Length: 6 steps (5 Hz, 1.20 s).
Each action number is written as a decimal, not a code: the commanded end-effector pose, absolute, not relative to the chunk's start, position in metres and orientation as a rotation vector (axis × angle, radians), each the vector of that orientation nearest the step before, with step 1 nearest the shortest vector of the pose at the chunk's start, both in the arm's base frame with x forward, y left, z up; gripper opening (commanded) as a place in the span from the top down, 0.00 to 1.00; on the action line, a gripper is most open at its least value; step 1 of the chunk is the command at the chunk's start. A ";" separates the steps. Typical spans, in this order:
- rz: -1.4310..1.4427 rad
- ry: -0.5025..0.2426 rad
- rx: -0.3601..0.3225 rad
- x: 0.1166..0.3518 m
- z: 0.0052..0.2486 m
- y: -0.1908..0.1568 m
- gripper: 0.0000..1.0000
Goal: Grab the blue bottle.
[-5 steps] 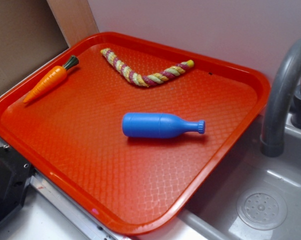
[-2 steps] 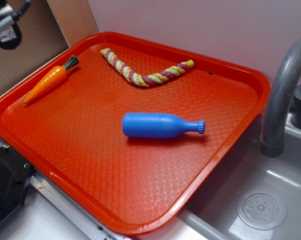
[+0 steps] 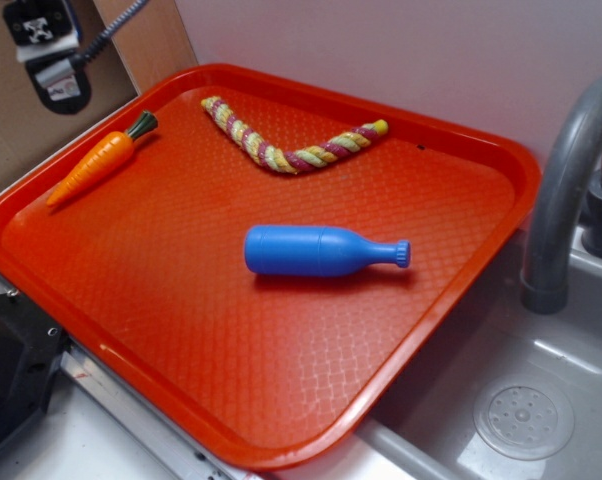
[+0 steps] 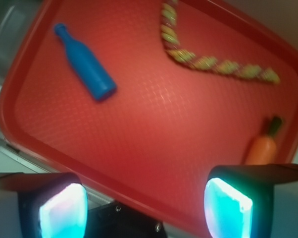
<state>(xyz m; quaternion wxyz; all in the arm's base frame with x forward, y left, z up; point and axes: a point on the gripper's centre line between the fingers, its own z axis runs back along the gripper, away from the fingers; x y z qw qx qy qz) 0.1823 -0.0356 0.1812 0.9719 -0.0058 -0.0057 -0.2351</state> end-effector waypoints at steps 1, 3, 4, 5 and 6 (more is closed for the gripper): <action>-0.684 -0.010 -0.068 0.208 0.162 -0.069 0.00; -0.853 0.115 -0.030 0.219 0.097 -0.118 0.00; -0.859 0.186 0.053 0.223 0.067 -0.129 0.00; -0.900 0.235 0.096 0.221 0.043 -0.137 0.00; -0.879 0.274 0.178 0.217 0.028 -0.138 0.00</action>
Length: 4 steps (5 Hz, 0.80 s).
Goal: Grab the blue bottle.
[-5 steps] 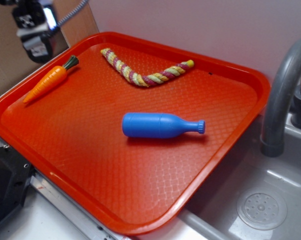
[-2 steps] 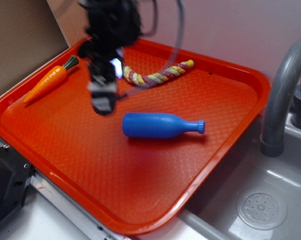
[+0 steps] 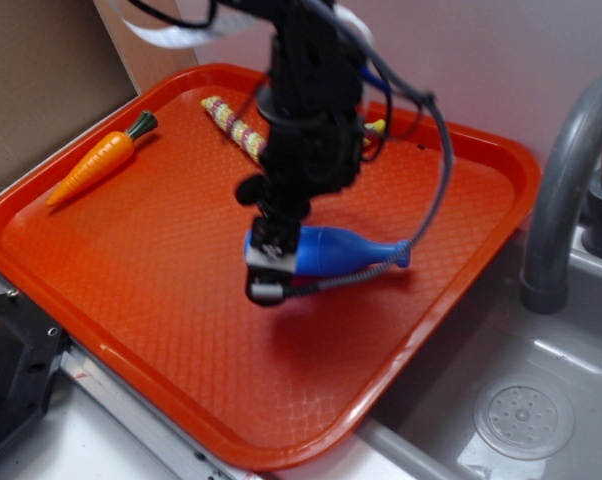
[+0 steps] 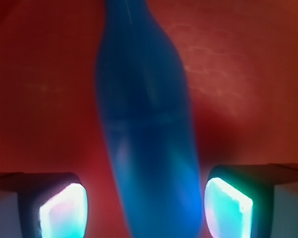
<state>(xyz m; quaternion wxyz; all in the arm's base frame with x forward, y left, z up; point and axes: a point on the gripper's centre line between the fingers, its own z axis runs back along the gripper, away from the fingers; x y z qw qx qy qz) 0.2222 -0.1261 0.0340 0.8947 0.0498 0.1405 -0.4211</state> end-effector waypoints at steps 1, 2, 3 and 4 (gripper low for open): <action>-0.855 0.299 0.202 0.216 0.020 -0.138 0.65; -0.814 0.283 0.178 0.214 0.027 -0.135 1.00; -0.661 0.228 0.182 0.211 0.061 -0.117 1.00; -0.410 0.135 0.140 0.202 0.109 -0.071 1.00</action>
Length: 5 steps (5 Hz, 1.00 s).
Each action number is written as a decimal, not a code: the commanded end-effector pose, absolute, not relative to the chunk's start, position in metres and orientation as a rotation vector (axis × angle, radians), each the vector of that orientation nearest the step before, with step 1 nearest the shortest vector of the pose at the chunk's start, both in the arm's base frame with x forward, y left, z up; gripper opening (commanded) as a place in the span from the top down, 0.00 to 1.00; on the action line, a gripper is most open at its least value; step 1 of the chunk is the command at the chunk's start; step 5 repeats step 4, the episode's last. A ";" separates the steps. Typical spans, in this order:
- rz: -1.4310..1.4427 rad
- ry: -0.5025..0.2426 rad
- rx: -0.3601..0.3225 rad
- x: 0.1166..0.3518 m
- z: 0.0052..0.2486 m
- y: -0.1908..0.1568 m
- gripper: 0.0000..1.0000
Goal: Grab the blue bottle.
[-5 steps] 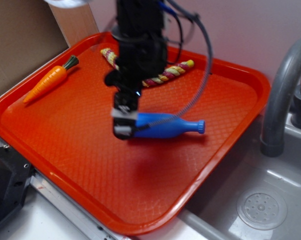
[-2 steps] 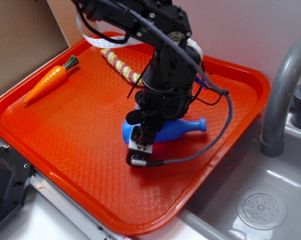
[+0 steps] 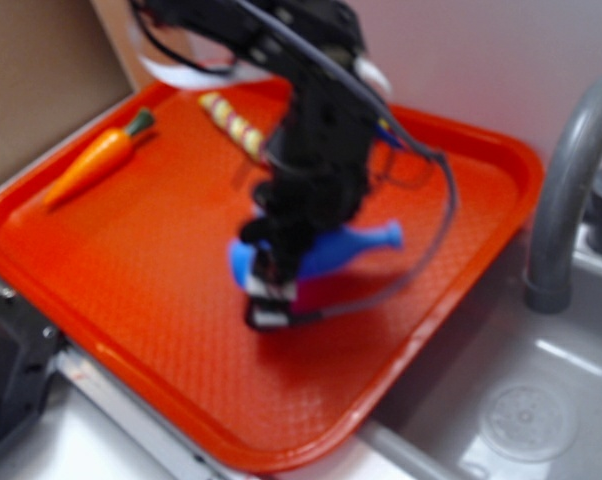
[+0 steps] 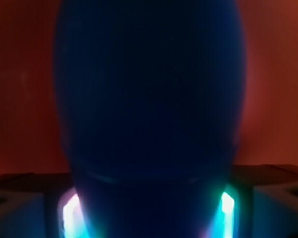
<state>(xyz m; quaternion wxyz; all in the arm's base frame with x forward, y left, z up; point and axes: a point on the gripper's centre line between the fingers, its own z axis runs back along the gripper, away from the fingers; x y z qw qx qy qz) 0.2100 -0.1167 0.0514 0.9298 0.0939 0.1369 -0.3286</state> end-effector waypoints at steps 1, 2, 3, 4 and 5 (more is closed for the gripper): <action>-0.161 0.120 0.104 0.184 0.158 -0.037 1.00; 0.089 0.082 0.066 0.155 0.202 -0.020 1.00; 0.312 0.028 0.008 0.126 0.228 -0.015 1.00; 0.259 0.057 -0.082 0.130 0.222 -0.011 1.00; 0.259 0.057 -0.082 0.130 0.222 -0.011 1.00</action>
